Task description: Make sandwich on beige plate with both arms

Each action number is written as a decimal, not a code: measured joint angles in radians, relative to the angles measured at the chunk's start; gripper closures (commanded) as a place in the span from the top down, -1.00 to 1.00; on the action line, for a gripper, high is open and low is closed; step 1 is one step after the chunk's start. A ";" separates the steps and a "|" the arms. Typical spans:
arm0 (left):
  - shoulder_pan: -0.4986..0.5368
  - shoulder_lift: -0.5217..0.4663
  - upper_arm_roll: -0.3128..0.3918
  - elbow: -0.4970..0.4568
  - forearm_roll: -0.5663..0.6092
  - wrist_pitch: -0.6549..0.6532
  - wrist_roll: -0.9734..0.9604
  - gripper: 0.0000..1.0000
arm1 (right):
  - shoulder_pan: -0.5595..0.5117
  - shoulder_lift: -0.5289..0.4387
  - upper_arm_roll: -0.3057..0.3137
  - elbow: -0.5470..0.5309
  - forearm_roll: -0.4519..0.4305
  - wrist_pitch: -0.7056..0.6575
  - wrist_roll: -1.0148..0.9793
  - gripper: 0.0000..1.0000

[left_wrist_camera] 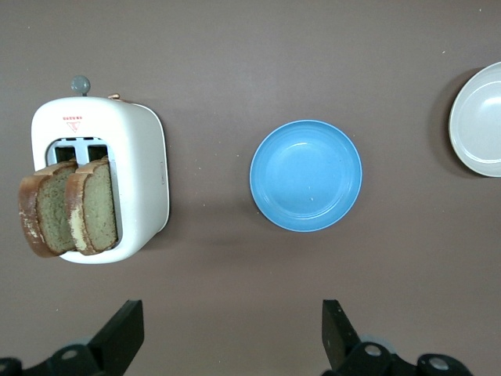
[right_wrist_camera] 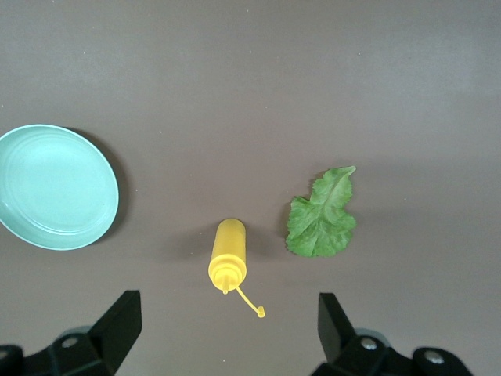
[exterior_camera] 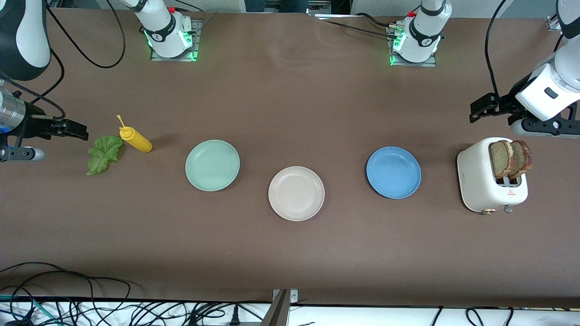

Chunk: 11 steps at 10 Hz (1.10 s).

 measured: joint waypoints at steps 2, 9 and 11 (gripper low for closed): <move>0.007 0.001 0.000 0.000 0.000 0.000 0.000 1.00 | 0.000 0.000 0.000 0.000 0.000 0.000 0.000 1.00; 0.015 0.010 0.001 0.000 0.000 0.000 0.000 1.00 | -0.001 0.000 -0.001 0.000 0.000 0.000 0.000 1.00; 0.053 0.051 0.003 0.018 0.002 0.007 0.000 1.00 | -0.002 0.000 -0.002 0.000 0.000 0.000 0.000 1.00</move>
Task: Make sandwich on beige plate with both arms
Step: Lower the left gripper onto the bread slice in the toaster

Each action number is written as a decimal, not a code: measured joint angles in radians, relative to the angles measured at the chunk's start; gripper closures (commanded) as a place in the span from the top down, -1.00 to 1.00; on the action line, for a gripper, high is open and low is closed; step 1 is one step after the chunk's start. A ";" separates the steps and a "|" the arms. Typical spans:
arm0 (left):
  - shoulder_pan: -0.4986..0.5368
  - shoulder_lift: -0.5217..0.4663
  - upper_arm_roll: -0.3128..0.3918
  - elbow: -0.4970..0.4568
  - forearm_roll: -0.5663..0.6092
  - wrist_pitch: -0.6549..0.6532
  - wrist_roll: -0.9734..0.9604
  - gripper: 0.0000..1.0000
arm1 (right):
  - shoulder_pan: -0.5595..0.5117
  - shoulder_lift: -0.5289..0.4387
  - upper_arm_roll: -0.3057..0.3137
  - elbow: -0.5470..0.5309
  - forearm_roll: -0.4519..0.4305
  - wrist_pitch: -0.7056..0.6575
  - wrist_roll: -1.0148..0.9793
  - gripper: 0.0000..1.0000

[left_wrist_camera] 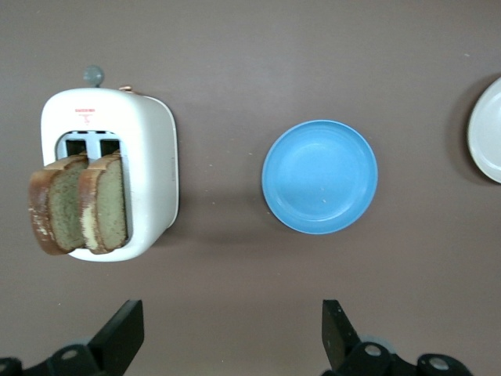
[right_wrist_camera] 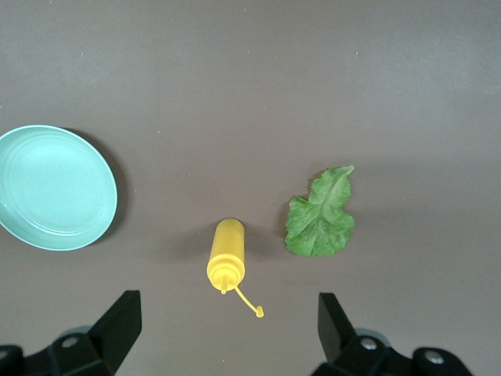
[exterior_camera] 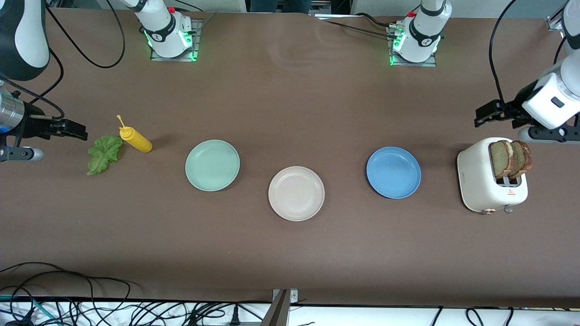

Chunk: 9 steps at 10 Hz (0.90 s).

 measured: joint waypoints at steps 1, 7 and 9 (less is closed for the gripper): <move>0.027 0.032 0.001 0.027 0.001 0.001 0.001 1.00 | 0.000 0.000 0.000 0.000 0.000 0.000 0.000 1.00; 0.107 0.143 0.001 0.070 0.101 0.093 0.114 1.00 | -0.001 0.000 -0.001 0.000 0.000 0.000 0.000 1.00; 0.121 0.200 0.001 0.065 0.101 0.105 0.119 1.00 | -0.001 0.000 -0.001 0.000 0.000 0.000 0.000 1.00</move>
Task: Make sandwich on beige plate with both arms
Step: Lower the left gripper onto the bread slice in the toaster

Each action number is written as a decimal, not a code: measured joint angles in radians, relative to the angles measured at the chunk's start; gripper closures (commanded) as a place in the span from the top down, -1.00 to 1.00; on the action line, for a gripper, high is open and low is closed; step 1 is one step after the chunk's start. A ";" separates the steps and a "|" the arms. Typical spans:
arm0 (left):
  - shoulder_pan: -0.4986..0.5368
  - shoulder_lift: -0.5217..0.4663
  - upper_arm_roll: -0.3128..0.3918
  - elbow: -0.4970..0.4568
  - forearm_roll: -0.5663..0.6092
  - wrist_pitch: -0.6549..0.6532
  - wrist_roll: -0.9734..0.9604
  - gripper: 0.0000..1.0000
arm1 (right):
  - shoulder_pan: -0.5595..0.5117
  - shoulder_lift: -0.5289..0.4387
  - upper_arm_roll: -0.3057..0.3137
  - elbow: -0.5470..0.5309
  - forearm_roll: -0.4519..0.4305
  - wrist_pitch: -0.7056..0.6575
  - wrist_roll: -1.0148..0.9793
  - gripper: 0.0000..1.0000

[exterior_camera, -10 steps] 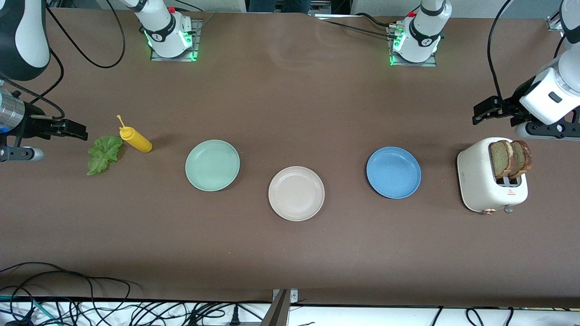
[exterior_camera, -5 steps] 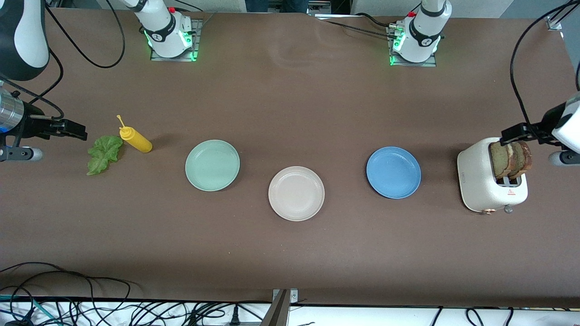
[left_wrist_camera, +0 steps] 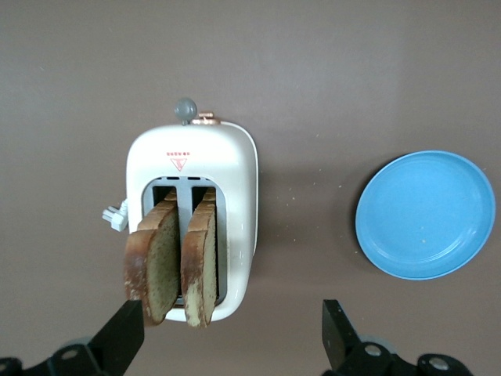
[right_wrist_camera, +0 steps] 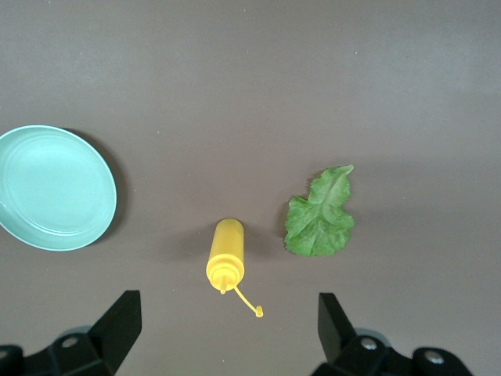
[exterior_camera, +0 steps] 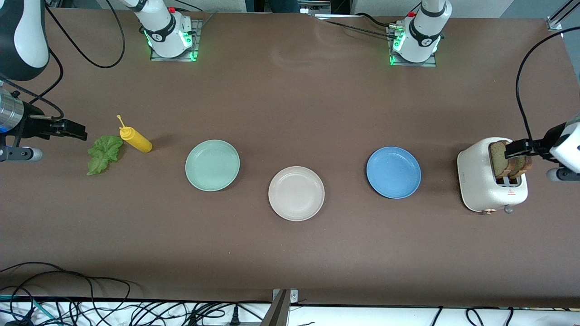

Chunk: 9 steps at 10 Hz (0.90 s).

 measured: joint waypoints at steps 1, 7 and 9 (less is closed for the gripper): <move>0.007 0.027 0.000 -0.006 0.000 0.012 0.001 1.00 | 0.000 0.000 0.000 0.000 0.000 0.000 0.000 1.00; 0.042 0.048 0.000 -0.161 0.055 0.112 0.002 0.88 | 0.000 0.000 0.000 0.000 0.000 0.000 0.000 1.00; 0.045 0.047 -0.001 -0.189 0.055 0.112 0.001 0.02 | 0.000 0.000 0.000 0.000 0.000 0.000 0.000 1.00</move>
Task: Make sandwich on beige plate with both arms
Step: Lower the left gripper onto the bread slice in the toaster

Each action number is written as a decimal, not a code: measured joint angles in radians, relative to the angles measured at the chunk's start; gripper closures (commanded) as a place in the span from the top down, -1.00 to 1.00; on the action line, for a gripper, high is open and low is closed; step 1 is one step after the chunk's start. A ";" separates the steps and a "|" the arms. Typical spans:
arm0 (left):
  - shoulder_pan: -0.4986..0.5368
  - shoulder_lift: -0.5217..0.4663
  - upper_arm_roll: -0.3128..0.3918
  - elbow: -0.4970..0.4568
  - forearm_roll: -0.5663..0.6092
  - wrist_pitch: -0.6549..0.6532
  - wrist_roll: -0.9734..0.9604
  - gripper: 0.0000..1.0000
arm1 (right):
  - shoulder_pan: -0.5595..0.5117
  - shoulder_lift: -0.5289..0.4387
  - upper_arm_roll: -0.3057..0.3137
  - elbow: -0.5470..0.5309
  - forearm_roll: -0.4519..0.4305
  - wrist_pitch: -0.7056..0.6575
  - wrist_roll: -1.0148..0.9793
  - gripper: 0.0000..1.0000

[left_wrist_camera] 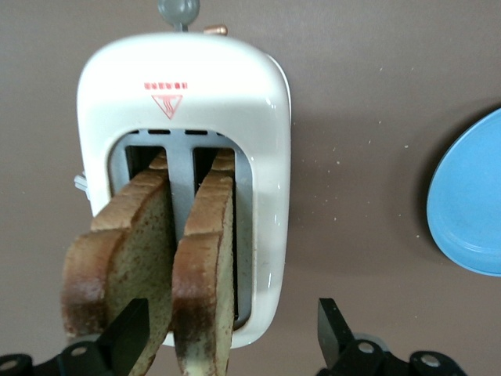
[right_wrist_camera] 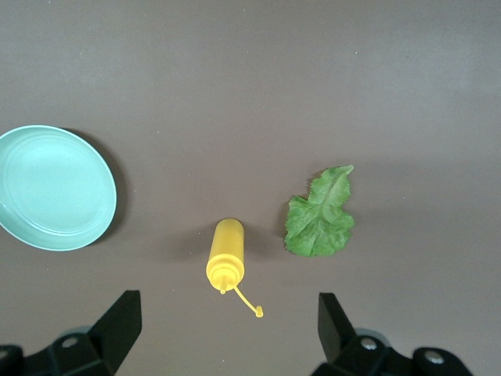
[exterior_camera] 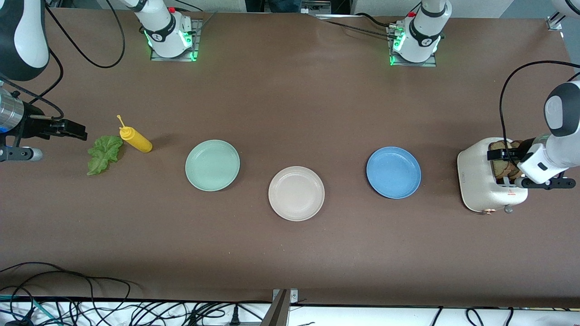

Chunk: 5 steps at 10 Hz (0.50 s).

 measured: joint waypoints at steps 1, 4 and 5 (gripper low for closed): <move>0.001 0.000 0.000 -0.003 0.000 0.000 0.000 -0.67 | 0.000 0.000 0.000 0.000 0.000 0.000 0.000 1.00; 0.002 -0.003 0.000 -0.003 0.000 0.001 -0.019 -1.00 | 0.000 0.000 0.000 0.000 0.000 0.000 0.000 1.00; 0.002 -0.004 0.000 -0.002 0.000 0.003 -0.026 -1.00 | 0.000 0.000 0.000 0.000 0.000 0.000 0.000 1.00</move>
